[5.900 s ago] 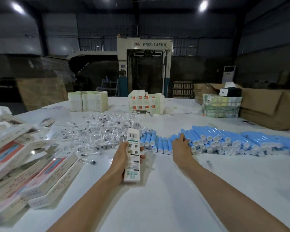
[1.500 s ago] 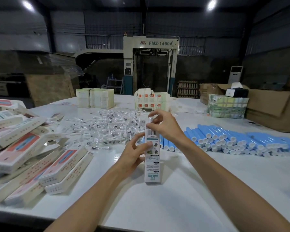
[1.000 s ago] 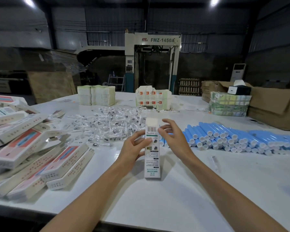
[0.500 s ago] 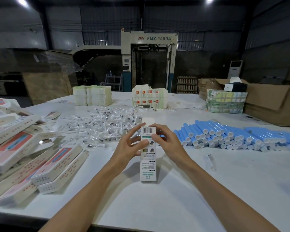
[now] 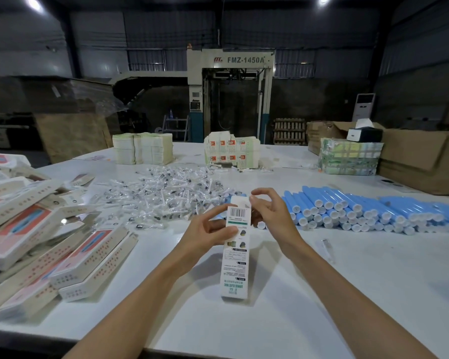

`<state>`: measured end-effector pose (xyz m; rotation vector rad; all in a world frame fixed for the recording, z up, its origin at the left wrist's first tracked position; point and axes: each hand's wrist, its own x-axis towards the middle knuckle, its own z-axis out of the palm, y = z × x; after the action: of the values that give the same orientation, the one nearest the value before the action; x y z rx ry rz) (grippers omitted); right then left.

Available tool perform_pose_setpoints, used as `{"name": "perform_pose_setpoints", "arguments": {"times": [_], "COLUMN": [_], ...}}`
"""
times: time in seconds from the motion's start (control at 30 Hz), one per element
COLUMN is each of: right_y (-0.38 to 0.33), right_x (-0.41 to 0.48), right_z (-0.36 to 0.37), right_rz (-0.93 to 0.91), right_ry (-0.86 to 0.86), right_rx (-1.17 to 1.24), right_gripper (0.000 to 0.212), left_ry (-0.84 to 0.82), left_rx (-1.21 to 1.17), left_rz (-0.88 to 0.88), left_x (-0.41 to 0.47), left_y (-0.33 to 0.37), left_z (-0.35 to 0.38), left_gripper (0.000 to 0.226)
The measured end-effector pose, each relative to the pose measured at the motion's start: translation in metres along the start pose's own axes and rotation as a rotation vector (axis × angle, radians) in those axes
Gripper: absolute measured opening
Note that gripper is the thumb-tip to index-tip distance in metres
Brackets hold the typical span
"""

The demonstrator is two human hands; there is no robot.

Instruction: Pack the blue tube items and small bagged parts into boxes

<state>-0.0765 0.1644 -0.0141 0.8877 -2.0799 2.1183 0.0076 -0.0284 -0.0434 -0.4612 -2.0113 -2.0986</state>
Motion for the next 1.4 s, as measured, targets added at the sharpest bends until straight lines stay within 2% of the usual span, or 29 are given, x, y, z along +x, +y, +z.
{"name": "perform_pose_setpoints", "arguments": {"times": [0.13,0.3,0.43,0.53,0.6,0.73,0.93,1.07,1.17,1.4], "right_y": [0.001,-0.006,-0.015,-0.021,-0.024,-0.028,-0.033,-0.03,-0.027,-0.023], "right_x": [0.003,0.0,0.0,-0.003,-0.006,-0.006,-0.007,-0.005,-0.004,-0.002], "right_z": [-0.002,-0.002,-0.006,-0.007,-0.003,0.006,0.006,0.007,0.008,0.004], "right_rz": [0.008,-0.119,-0.17,-0.114,-0.056,0.045,0.118,0.185,0.194,0.228], "right_ry": [-0.067,-0.088,-0.153,-0.228,-0.219,-0.099,-0.064,-0.063,-0.046,-0.074], "right_rx": [-0.053,-0.162,-0.224,-0.149,-0.069,0.073,0.175,0.224,0.226,0.227], "right_gripper": [0.012,0.004,0.009,0.021,0.027,0.021,0.018,0.004,0.009,0.004], "left_ry": [-0.037,-0.011,0.011,0.055,0.065,0.039,0.024,0.011,0.0,-0.021], "left_rx": [-0.005,-0.01,0.004,0.023,0.036,0.057,0.065,0.057,0.066,0.086], "left_rz": [-0.011,-0.025,-0.011,0.008,0.02,0.056,0.06,0.054,0.046,0.037], "left_x": [-0.001,-0.002,-0.001,-0.001,-0.001,-0.001,-0.002,-0.002,-0.003,-0.004], "left_y": [0.002,0.002,0.001,0.002,0.003,0.003,0.007,0.008,0.008,0.009], "left_z": [0.003,0.002,0.004,0.002,0.0,-0.001,0.0,0.001,0.001,0.001], "left_gripper": [0.055,0.053,0.054,0.056,0.056,0.054,0.061,0.055,0.054,0.064]}}
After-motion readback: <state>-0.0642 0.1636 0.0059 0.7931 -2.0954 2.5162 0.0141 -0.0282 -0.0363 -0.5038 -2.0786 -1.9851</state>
